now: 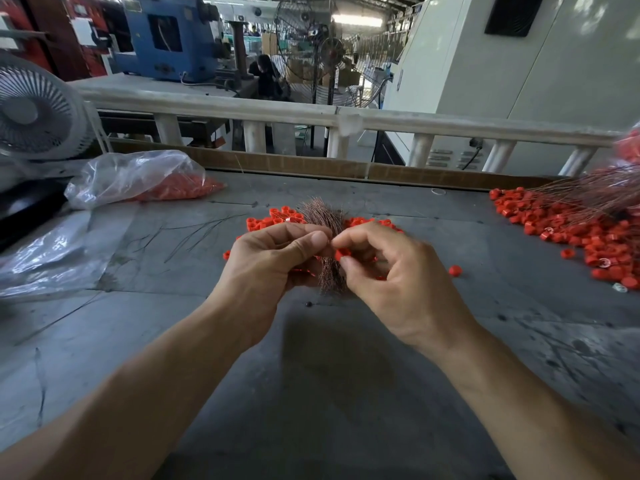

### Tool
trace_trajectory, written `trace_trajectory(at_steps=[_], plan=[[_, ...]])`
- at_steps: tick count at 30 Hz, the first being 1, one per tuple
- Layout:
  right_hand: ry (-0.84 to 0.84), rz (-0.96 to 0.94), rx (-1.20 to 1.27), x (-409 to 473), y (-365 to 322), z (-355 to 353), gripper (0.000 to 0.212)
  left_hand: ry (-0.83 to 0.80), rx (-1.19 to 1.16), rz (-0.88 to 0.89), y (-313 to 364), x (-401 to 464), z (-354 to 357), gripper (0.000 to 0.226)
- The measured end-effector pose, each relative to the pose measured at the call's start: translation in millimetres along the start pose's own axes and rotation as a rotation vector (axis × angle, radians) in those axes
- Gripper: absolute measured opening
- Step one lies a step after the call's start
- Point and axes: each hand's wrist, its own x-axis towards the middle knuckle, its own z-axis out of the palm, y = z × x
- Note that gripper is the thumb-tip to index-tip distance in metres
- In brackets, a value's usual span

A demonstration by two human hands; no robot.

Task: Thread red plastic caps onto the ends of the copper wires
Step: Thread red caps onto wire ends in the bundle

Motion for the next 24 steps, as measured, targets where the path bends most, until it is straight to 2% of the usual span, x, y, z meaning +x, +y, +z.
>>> trace_trajectory(at_steps=[6, 11, 14, 20, 24], plan=[[-0.119, 0.172, 0.288, 0, -1, -1, 0.011, 0.030, -0.031, -0.016, 2, 1, -1, 0.025], [-0.153, 0.204, 0.357, -1, -3, -6, 0.011, 0.073, -0.043, -0.007, 2, 5, -7, 0.011], [-0.171, 0.194, 0.308, -2, -5, -7, 0.015, 0.088, -0.009, -0.007, 1, 6, -8, 0.009], [-0.146, 0.140, 0.121, -1, -6, -13, 0.018, 0.121, -0.024, -0.002, 4, 7, -10, 0.020], [0.033, 0.182, -0.102, 7, 12, -27, 0.017, 0.116, -0.004, -0.007, 7, 9, -14, 0.026]])
